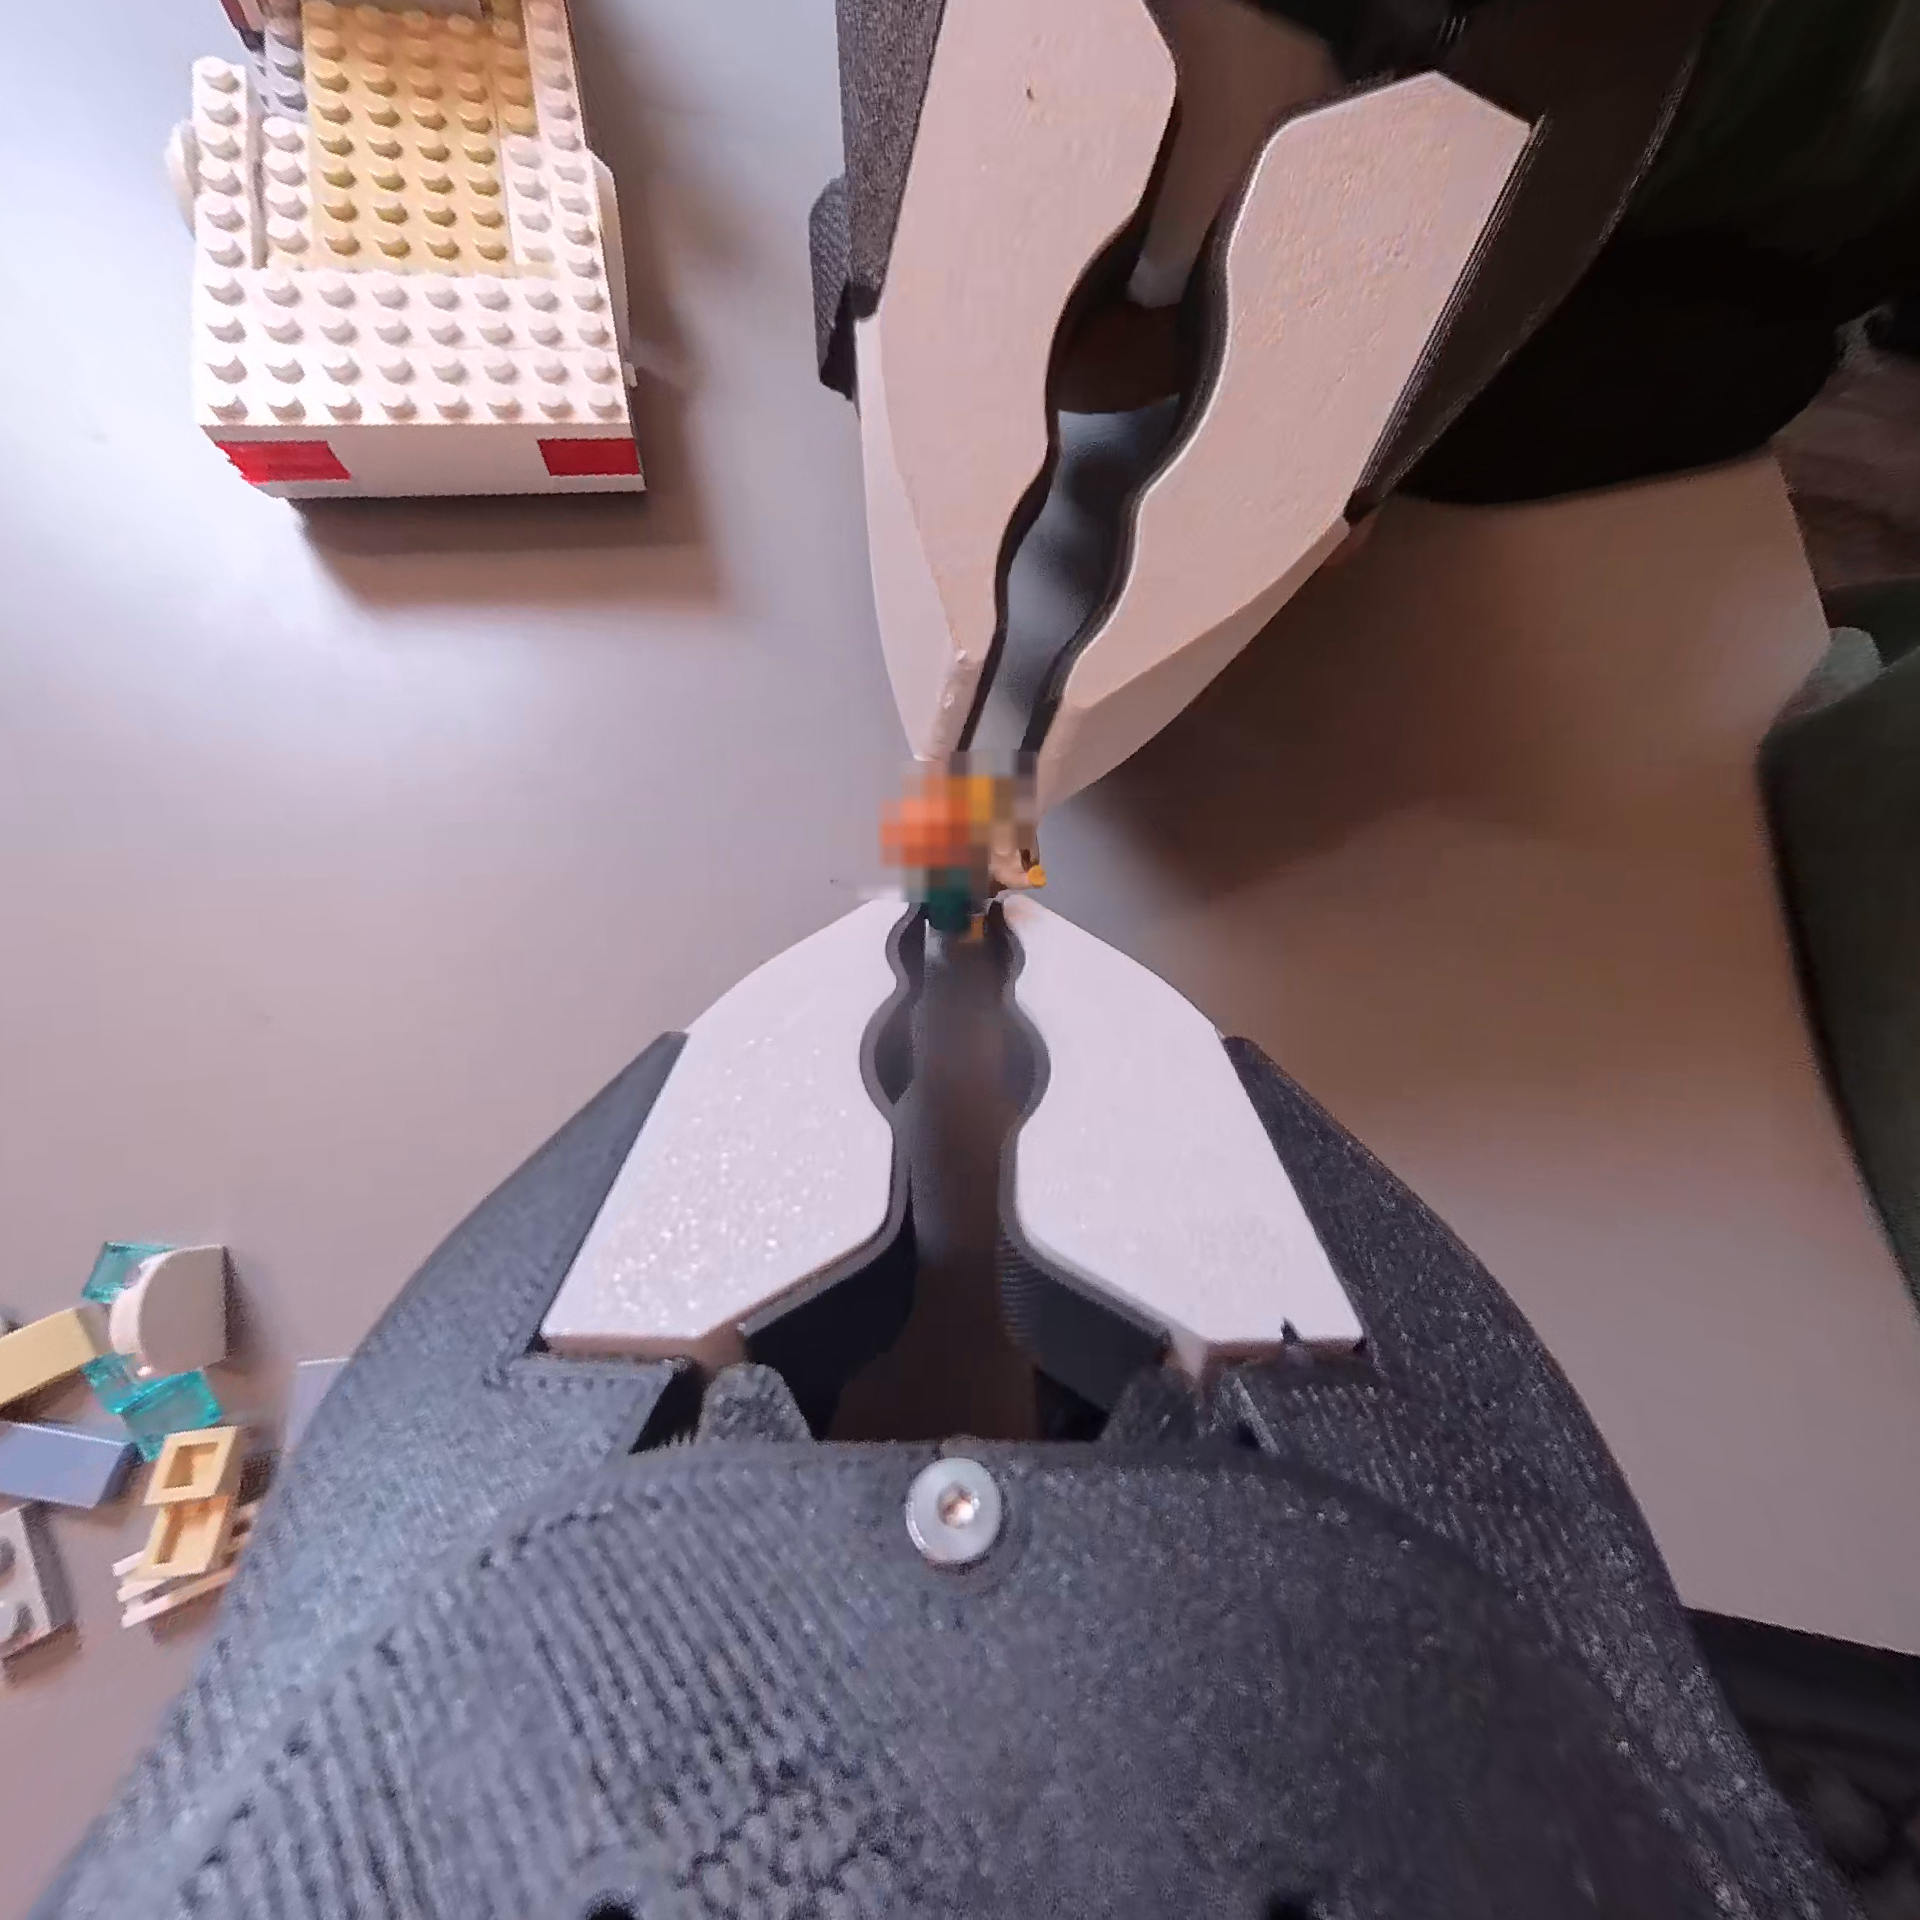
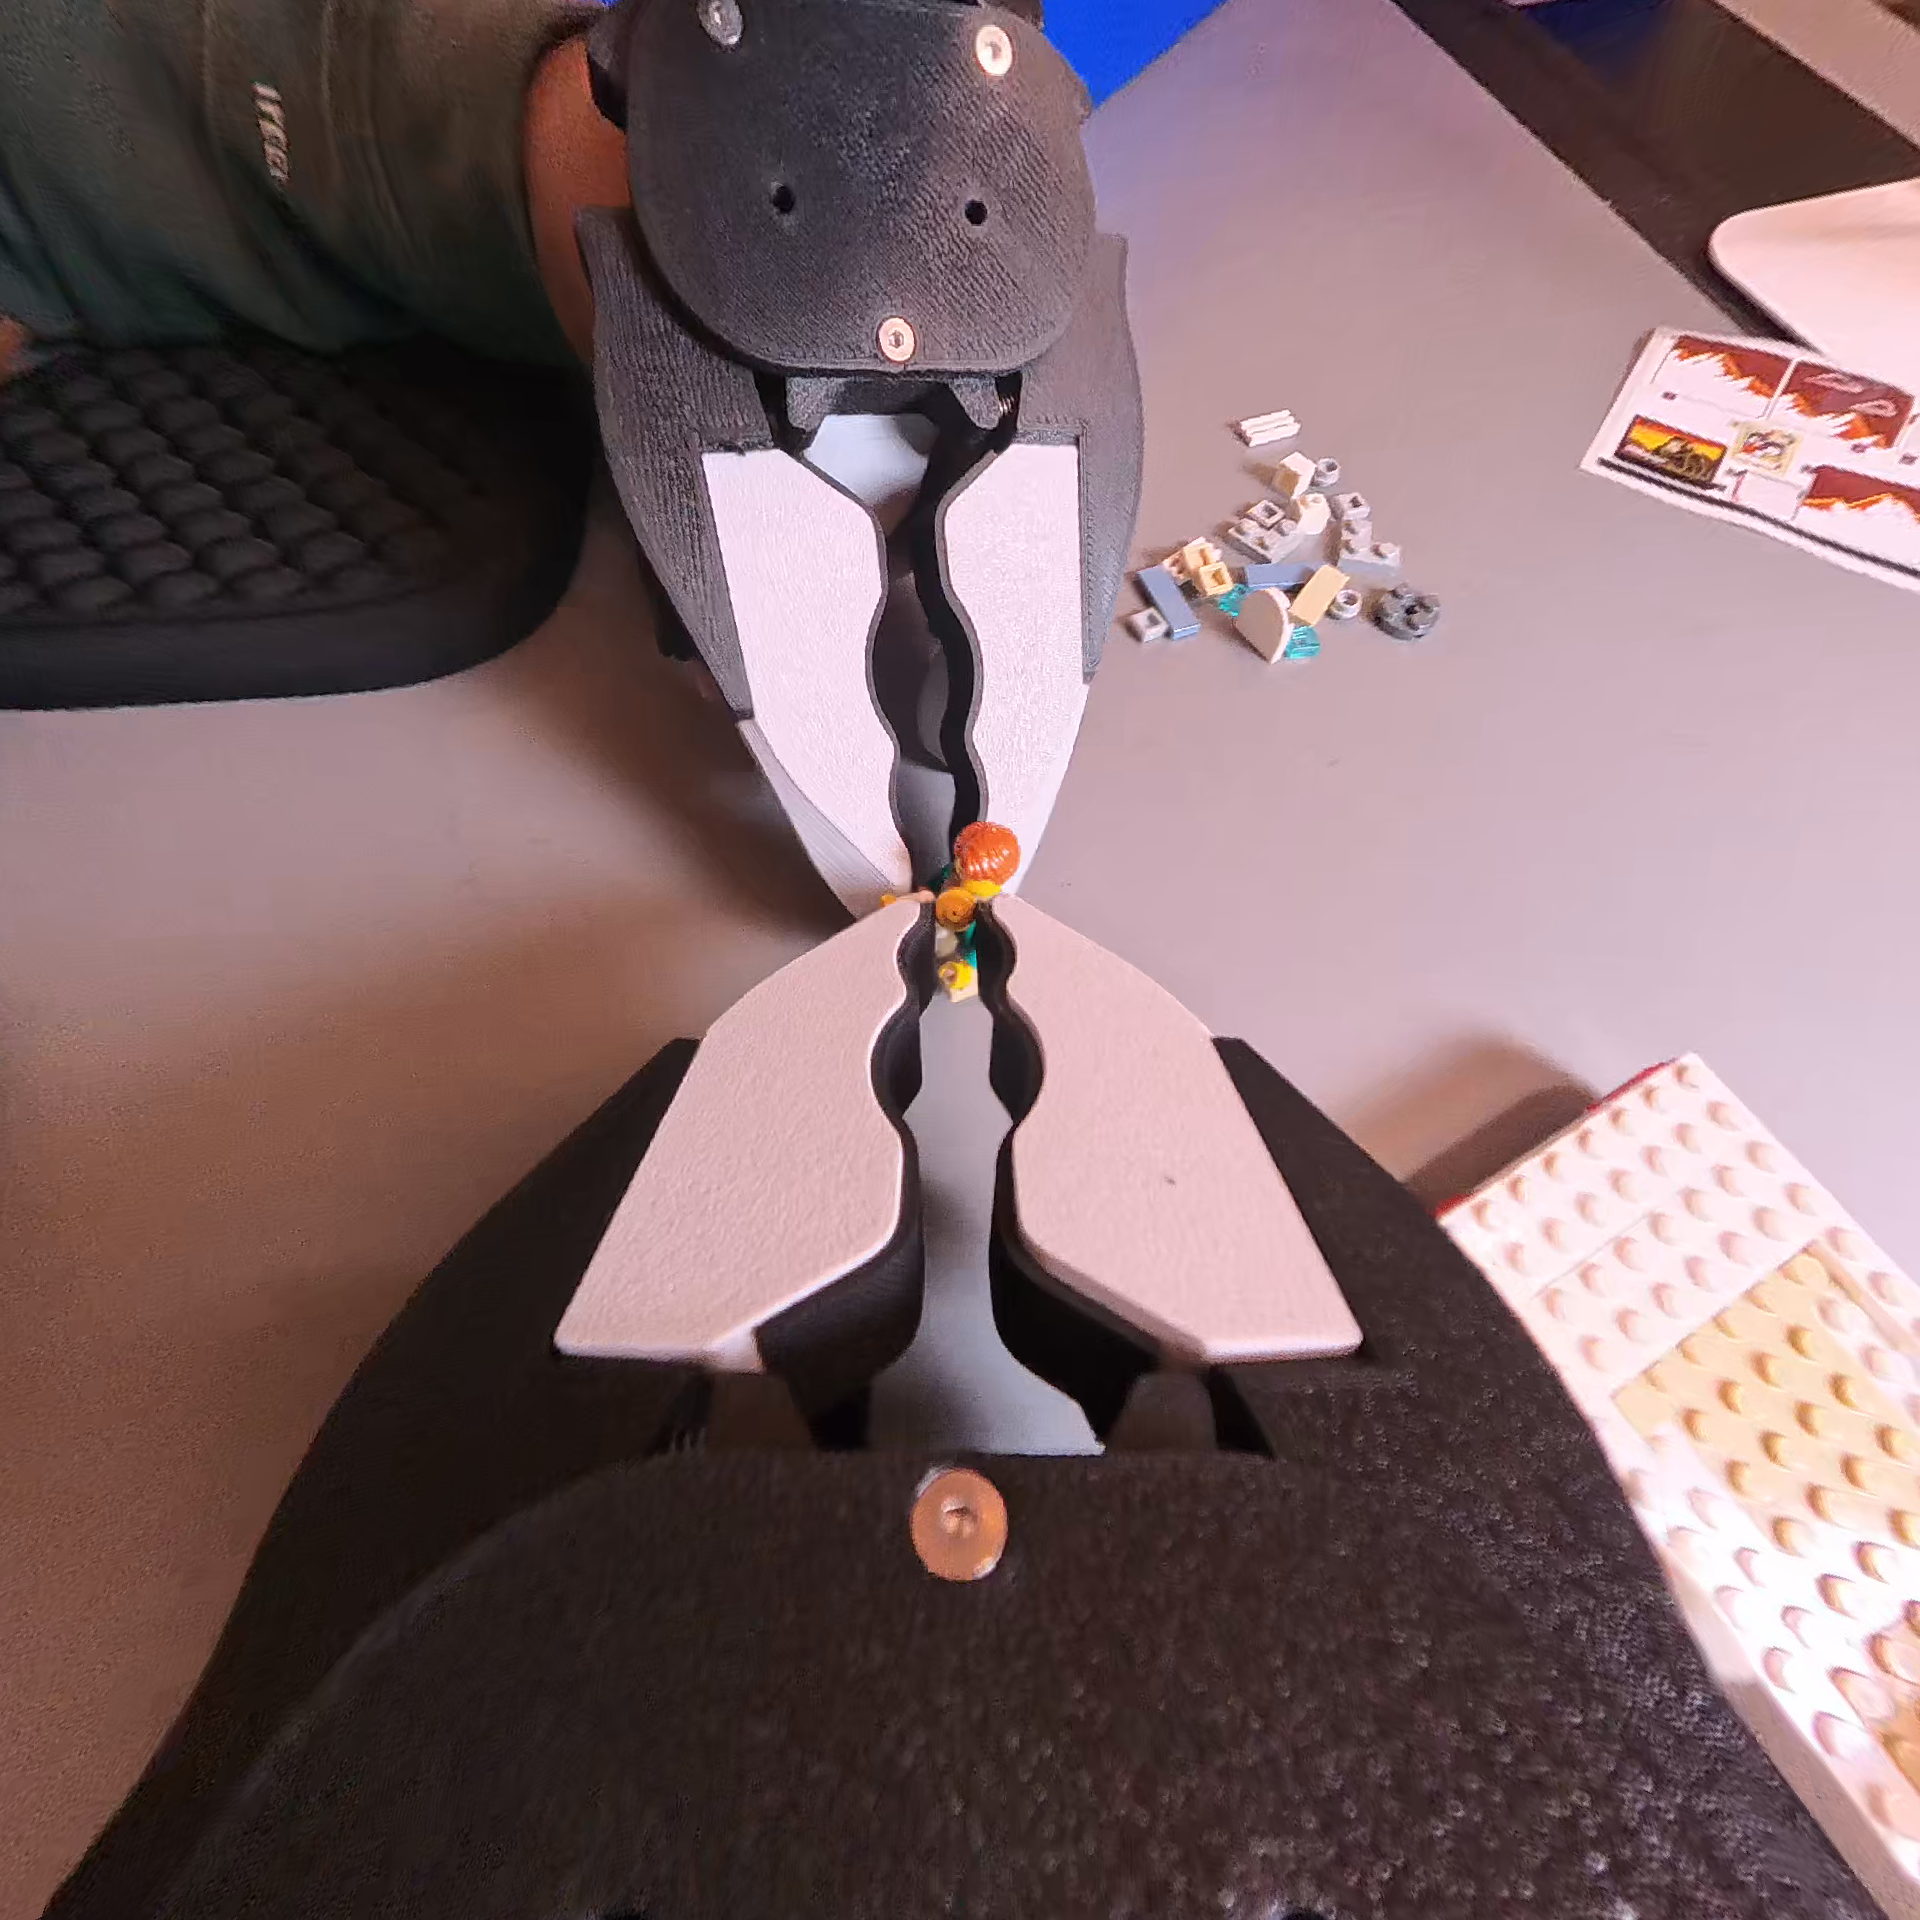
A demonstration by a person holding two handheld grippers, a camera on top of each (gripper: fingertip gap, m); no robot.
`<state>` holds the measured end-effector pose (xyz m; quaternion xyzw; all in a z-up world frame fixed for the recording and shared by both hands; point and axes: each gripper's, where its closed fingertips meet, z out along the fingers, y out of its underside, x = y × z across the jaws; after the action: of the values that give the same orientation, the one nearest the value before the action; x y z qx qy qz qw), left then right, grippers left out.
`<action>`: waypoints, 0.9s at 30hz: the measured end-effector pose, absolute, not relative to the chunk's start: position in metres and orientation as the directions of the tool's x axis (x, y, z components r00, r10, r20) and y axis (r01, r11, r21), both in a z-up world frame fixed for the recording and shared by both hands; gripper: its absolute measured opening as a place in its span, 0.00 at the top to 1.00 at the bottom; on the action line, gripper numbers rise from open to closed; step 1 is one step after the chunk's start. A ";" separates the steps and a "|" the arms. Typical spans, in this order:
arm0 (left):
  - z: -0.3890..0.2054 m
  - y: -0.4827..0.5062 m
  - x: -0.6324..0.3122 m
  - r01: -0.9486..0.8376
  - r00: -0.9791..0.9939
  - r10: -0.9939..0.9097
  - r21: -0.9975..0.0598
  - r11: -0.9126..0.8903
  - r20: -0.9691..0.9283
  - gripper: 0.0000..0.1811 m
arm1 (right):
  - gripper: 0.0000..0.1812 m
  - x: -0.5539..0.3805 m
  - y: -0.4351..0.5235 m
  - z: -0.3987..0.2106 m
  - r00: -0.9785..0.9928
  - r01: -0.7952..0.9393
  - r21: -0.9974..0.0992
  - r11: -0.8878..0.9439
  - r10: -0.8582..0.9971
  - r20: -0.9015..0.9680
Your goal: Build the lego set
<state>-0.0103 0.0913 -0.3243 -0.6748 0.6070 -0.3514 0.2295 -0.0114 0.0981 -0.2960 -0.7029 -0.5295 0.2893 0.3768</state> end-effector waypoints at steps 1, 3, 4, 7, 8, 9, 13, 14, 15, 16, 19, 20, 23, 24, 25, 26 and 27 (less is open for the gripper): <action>-0.324 0.092 -0.010 -0.659 0.021 -0.979 -0.733 -0.168 0.205 0.94 | 0.96 -0.012 0.097 -0.295 0.270 0.515 -0.839 -0.174 0.962 -0.034; -0.324 0.092 -0.010 -0.666 0.022 -0.977 -0.726 -0.171 0.210 0.94 | 0.96 -0.012 0.096 -0.294 0.264 0.499 -0.842 -0.206 0.961 -0.079; -0.325 0.092 -0.010 -0.670 0.023 -0.978 -0.723 -0.170 0.208 0.94 | 0.96 -0.013 0.095 -0.293 0.260 0.492 -0.843 -0.216 0.961 -0.095; -0.326 0.091 -0.010 -0.687 0.025 -0.978 -0.707 -0.168 0.207 0.94 | 0.96 -0.012 0.094 -0.294 0.266 0.502 -0.829 -0.246 0.956 -0.122; -0.326 0.092 -0.010 -0.695 0.031 -0.979 -0.700 -0.165 0.200 0.94 | 0.96 -0.012 0.094 -0.296 0.271 0.515 -0.819 -0.251 0.955 -0.122; -0.327 0.092 -0.010 -0.704 0.040 -0.980 -0.691 -0.165 0.193 0.94 | 0.96 -0.012 0.094 -0.297 0.274 0.530 -0.808 -0.257 0.954 -0.124; -0.327 0.095 -0.010 -0.737 0.083 -0.987 -0.658 -0.152 0.134 0.94 | 0.96 -0.012 0.095 -0.300 0.307 0.556 -0.768 -0.319 0.937 -0.168; -0.327 0.096 -0.011 -0.743 0.092 -0.989 -0.653 -0.148 0.119 0.94 | 0.96 -0.012 0.095 -0.300 0.316 0.559 -0.759 -0.334 0.932 -0.178; -0.327 0.097 -0.011 -0.747 0.105 -0.989 -0.649 -0.147 0.103 0.94 | 0.96 -0.012 0.095 -0.300 0.328 0.562 -0.750 -0.350 0.926 -0.186; -0.327 0.097 -0.011 -0.752 0.117 -0.989 -0.643 -0.145 0.086 0.94 | 0.96 -0.012 0.095 -0.300 0.340 0.569 -0.738 -0.364 0.921 -0.193; -0.328 0.099 -0.011 -0.769 0.160 -0.987 -0.624 -0.137 0.019 0.94 | 0.96 -0.010 0.096 -0.302 0.378 0.600 -0.692 -0.401 0.905 -0.197; -0.328 0.099 -0.011 -0.769 0.175 -0.985 -0.624 -0.138 0.001 0.94 | 0.96 -0.010 0.095 -0.302 0.391 0.609 -0.676 -0.416 0.898 -0.201; -0.328 0.099 -0.009 -0.755 0.220 -0.975 -0.636 -0.158 -0.019 0.94 | 0.96 -0.008 0.095 -0.302 0.427 0.635 -0.632 -0.445 0.884 -0.193; -0.328 0.099 -0.008 -0.748 0.232 -0.972 -0.643 -0.165 -0.020 0.94 | 0.96 -0.007 0.095 -0.302 0.438 0.643 -0.618 -0.452 0.879 -0.187; -0.328 0.099 -0.008 -0.741 0.241 -0.970 -0.650 -0.170 -0.021 0.94 | 0.96 -0.007 0.095 -0.303 0.446 0.654 -0.603 -0.456 0.877 -0.179; -0.328 0.099 -0.008 -0.734 0.248 -0.968 -0.656 -0.176 -0.019 0.94 | 0.96 -0.007 0.095 -0.303 0.454 0.667 -0.587 -0.459 0.875 -0.169; -0.328 0.099 -0.008 -0.727 0.255 -0.967 -0.662 -0.182 -0.014 0.94 | 0.96 -0.007 0.095 -0.303 0.461 0.678 -0.572 -0.461 0.873 -0.158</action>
<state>-0.0077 0.0990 -0.3278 -0.7395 0.5727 -0.2107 0.2844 -0.0068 0.0951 -0.3028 -0.8257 -0.4697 0.2210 0.2207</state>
